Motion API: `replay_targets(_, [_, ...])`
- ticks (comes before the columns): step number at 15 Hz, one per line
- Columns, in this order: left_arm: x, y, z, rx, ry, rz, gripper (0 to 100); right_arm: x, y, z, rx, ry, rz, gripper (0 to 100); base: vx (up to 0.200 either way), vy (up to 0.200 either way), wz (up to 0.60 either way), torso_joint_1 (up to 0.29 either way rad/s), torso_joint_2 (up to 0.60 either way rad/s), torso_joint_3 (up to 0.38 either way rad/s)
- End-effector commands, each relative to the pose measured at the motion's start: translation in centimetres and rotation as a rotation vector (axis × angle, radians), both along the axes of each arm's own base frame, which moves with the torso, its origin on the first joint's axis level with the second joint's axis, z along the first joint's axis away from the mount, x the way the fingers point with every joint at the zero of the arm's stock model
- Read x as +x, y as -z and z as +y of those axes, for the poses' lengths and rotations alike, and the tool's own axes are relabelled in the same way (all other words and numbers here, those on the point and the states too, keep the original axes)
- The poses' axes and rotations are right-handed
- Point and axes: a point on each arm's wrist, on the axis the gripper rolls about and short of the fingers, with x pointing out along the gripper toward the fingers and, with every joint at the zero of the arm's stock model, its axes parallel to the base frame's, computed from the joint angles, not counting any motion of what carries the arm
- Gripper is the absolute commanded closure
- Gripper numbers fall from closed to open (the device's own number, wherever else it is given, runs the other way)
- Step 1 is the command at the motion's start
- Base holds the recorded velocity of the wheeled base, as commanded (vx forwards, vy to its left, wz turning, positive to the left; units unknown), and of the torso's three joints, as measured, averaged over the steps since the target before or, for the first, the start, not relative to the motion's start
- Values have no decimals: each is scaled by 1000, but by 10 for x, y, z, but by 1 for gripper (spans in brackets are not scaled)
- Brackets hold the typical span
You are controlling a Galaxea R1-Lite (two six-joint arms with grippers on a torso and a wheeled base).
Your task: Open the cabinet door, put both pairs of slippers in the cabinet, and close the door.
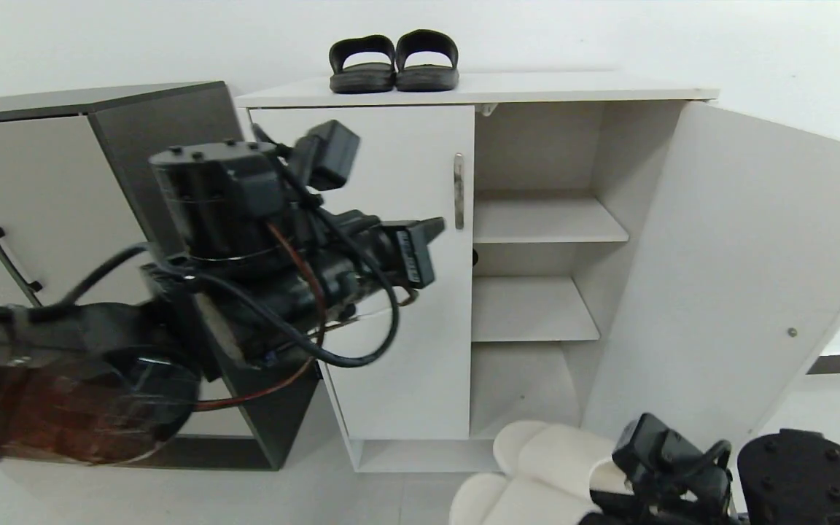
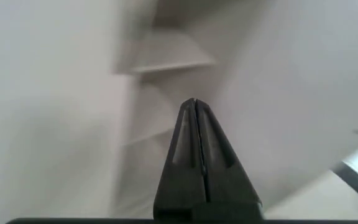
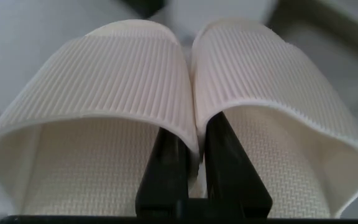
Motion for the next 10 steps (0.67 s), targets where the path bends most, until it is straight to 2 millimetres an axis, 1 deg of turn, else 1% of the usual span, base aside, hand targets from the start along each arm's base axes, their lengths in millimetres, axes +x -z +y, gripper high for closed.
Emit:
replay_targets(1, [-57, -2, 95, 106, -466, -6, 100, 31, 3, 10, -11, 200, -33, 100, 0, 0, 0, 0, 0, 0])
replay_targets(2, [-69, 3, 105, 123, -522, 10, 100, 34, 3, 12, -15, 233, -46, 100, 0, 0, 0, 0, 0, 0])
replay_targets(3, [-124, 27, 138, 137, -590, 26, 100, 45, 0, 20, -15, 320, -83, 100, 0, 0, 0, 0, 0, 0])
replay_targets(4, [-152, 42, 160, 151, -738, 50, 100, 47, 1, 20, -29, 364, -93, 100, 0, 0, 0, 0, 0, 0])
replay_targets(5, [-179, 52, 179, 155, -878, 69, 100, 48, 2, 19, -42, 402, -103, 100, 0, 0, 0, 0, 0, 0])
replay_targets(6, [-203, 61, 190, 151, -973, 79, 100, 49, 2, 18, -44, 413, -107, 100, 0, 0, 0, 0, 0, 0])
replay_targets(7, [-244, 84, 196, 150, -1087, 90, 100, 49, 1, 19, -43, 414, -112, 100, 0, 0, 0, 0, 0, 0])
replay_targets(8, [-266, 108, 194, 156, -1145, 101, 100, 49, 1, 20, -46, 413, -114, 100, 0, 0, 0, 0, 0, 0])
replay_targets(9, [-279, 131, 190, 169, -1144, 83, 100, 49, 1, 20, -47, 413, -112, 100, 0, 0, 0, 0, 0, 0])
replay_targets(10, [-275, 142, 190, 182, -1129, 110, 100, 50, 1, 20, -44, 412, -112, 100, 0, 0, 0, 0, 0, 0])
